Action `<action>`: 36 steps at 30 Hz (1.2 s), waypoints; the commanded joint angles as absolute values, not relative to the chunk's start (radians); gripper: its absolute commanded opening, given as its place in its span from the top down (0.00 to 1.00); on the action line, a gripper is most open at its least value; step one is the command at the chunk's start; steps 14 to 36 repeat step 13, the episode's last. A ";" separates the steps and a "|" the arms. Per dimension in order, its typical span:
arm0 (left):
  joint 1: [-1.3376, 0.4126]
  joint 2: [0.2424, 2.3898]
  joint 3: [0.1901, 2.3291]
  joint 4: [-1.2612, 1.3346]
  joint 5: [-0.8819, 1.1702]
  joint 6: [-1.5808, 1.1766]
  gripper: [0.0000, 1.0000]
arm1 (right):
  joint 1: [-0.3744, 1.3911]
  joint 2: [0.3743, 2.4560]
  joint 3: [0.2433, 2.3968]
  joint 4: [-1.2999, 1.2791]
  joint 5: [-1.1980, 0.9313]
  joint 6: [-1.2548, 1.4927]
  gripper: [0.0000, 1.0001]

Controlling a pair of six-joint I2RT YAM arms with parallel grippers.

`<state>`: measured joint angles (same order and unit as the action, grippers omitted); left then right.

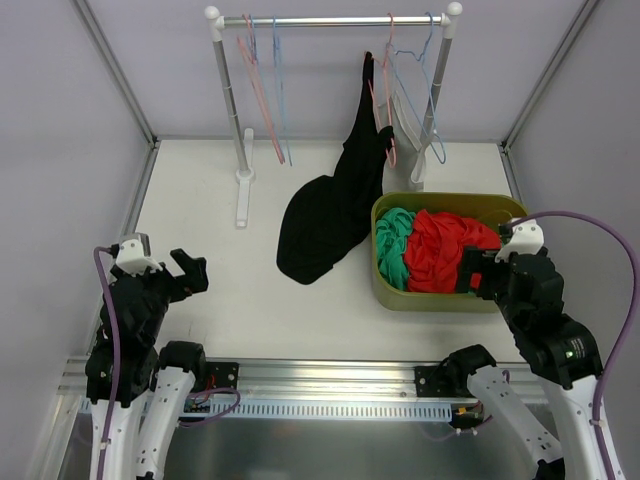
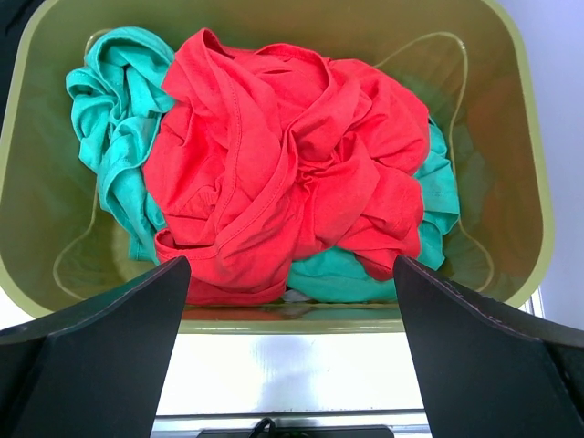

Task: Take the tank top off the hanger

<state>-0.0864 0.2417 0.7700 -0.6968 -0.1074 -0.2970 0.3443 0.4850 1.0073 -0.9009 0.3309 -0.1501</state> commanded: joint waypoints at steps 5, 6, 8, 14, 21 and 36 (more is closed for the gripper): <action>-0.095 0.225 0.761 -0.667 -0.077 -0.296 0.01 | 0.348 0.537 1.020 -0.847 0.319 -0.124 0.01; -0.097 0.227 0.761 -0.667 -0.075 -0.296 0.01 | 0.350 0.534 1.016 -0.835 0.318 -0.121 0.01; -0.097 0.232 0.758 -0.664 -0.074 -0.296 0.01 | 0.350 0.526 1.006 -0.819 0.316 -0.115 0.00; -0.097 0.229 0.761 -0.664 -0.086 -0.295 0.01 | 0.348 0.526 0.994 -0.781 0.284 -0.103 0.00; -0.097 0.229 0.761 -0.664 -0.086 -0.295 0.01 | 0.348 0.526 0.994 -0.781 0.284 -0.103 0.00; -0.097 0.229 0.761 -0.664 -0.086 -0.295 0.01 | 0.348 0.526 0.994 -0.781 0.284 -0.103 0.00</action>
